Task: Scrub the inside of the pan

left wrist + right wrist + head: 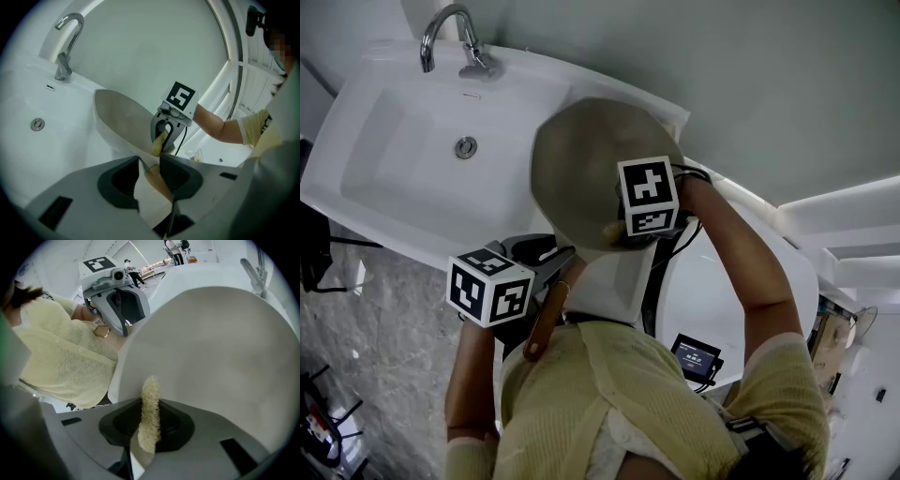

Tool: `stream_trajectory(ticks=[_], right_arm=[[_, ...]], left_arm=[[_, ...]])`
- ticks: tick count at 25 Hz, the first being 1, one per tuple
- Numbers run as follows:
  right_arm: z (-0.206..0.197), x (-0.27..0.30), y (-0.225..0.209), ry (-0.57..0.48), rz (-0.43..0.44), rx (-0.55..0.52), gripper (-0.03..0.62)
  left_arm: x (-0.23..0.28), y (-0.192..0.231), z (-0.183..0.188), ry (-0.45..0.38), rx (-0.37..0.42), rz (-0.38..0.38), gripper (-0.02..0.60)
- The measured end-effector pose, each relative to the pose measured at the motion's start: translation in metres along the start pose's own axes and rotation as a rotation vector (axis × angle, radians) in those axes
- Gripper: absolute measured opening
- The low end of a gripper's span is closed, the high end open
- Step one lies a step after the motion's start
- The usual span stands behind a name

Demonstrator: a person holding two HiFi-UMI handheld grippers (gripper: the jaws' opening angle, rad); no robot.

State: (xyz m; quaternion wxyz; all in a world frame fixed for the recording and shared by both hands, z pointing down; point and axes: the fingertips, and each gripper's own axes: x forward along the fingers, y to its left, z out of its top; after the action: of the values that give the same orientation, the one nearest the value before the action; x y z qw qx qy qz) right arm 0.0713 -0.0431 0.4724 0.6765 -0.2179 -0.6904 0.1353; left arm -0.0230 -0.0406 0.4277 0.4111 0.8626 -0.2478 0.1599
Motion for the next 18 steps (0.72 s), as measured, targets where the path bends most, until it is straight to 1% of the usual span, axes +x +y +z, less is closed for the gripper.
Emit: stream_trajectory(ticks=[7, 18], right_arm=[[0.018, -0.002, 0.005, -0.103, 0.046, -0.017, 0.084], [0.055, -0.012, 0.002, -0.225, -0.024, -0.066, 0.084]], left_arm=[[0.000, 0.001, -0.001, -0.001, 0.001, 0.002, 0.179], [0.000, 0.001, -0.001, 0.005, 0.006, 0.019, 0.179]])
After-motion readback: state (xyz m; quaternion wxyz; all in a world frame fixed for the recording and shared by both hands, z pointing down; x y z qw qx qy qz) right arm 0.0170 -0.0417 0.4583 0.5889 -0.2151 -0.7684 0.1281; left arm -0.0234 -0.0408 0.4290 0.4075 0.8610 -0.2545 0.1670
